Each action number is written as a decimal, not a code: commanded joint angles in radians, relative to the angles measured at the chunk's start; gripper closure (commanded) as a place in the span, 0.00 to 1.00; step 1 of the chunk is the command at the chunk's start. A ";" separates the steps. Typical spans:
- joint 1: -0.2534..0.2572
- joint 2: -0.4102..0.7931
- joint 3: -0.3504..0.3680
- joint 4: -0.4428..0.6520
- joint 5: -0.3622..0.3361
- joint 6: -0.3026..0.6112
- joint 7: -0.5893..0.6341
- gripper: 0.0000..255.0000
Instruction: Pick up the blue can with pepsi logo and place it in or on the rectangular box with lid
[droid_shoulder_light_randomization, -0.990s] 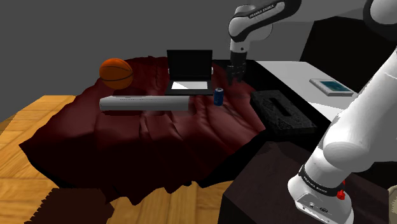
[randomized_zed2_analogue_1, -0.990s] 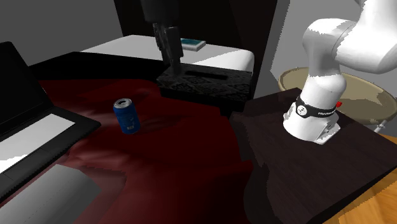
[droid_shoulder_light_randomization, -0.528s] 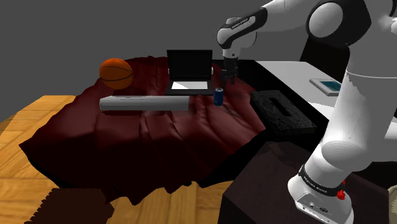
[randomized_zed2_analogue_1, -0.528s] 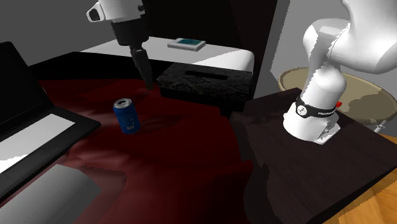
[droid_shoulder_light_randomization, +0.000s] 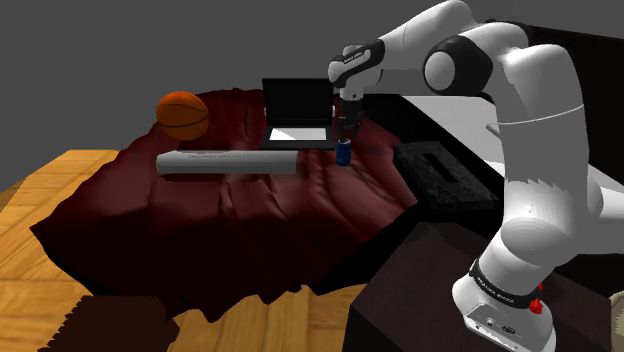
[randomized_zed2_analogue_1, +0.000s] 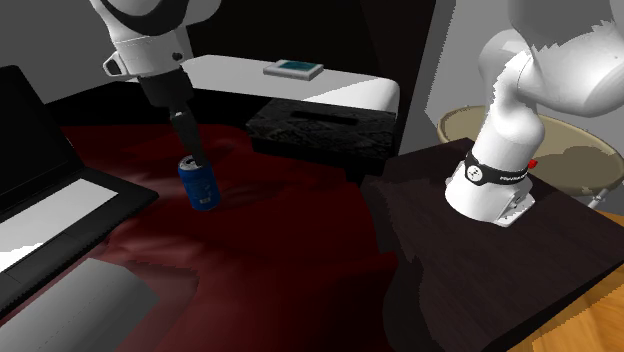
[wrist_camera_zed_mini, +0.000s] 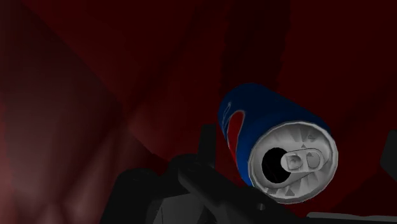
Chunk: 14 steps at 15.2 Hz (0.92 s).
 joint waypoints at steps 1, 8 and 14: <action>0.000 0.019 0.004 0.000 0.005 0.018 -0.003 0.00; 0.004 0.036 0.009 -0.051 0.014 0.084 -0.009 0.00; 0.004 0.036 0.009 -0.050 0.014 0.084 -0.009 0.00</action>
